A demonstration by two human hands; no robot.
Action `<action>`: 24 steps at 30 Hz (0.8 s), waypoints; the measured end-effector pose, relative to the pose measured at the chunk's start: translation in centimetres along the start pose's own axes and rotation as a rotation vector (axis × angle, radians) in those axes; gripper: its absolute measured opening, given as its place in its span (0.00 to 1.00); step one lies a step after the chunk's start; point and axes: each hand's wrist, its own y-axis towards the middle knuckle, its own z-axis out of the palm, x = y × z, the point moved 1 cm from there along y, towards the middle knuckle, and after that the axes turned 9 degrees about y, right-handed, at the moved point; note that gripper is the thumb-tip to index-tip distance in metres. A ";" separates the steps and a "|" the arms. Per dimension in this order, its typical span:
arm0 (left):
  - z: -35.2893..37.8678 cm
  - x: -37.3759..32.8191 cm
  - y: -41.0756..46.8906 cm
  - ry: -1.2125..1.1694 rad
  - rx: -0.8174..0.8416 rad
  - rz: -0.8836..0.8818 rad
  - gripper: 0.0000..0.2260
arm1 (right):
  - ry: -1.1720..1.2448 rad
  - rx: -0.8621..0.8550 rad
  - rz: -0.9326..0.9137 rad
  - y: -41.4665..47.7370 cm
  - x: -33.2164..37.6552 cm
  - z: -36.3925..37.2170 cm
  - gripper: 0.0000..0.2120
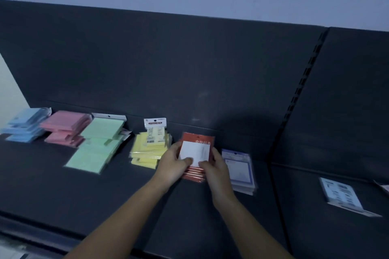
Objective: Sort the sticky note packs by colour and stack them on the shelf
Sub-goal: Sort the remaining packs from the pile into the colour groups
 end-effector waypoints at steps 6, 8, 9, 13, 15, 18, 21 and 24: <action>-1.6 2.1 3.0 0.427 -0.033 0.280 0.14 | -0.253 0.006 -0.061 1.8 -1.9 3.4 0.26; -1.7 2.5 3.5 0.459 -0.039 0.301 0.15 | -0.316 -0.001 -0.079 2.1 -2.2 3.9 0.28; -1.7 2.6 3.6 0.452 -0.030 0.308 0.16 | -0.338 -0.003 -0.079 2.2 -2.3 4.1 0.29; -1.6 3.4 3.8 0.544 -0.033 0.325 0.19 | -0.363 -0.007 -0.111 2.2 -2.4 4.5 0.29; -1.7 3.7 3.7 0.644 -0.093 0.348 0.20 | -0.369 -0.011 -0.128 1.9 -2.3 4.5 0.27; -1.7 3.3 3.4 0.660 -0.183 0.403 0.19 | -0.400 -0.041 -0.167 1.5 -2.1 4.0 0.22; -0.7 2.3 2.8 0.625 -0.173 0.471 0.18 | -0.412 -0.093 -0.128 0.7 -2.2 2.5 0.25; 1.7 1.4 1.6 0.542 -0.100 0.548 0.16 | -0.411 -0.186 -0.099 -0.6 -2.2 0.1 0.25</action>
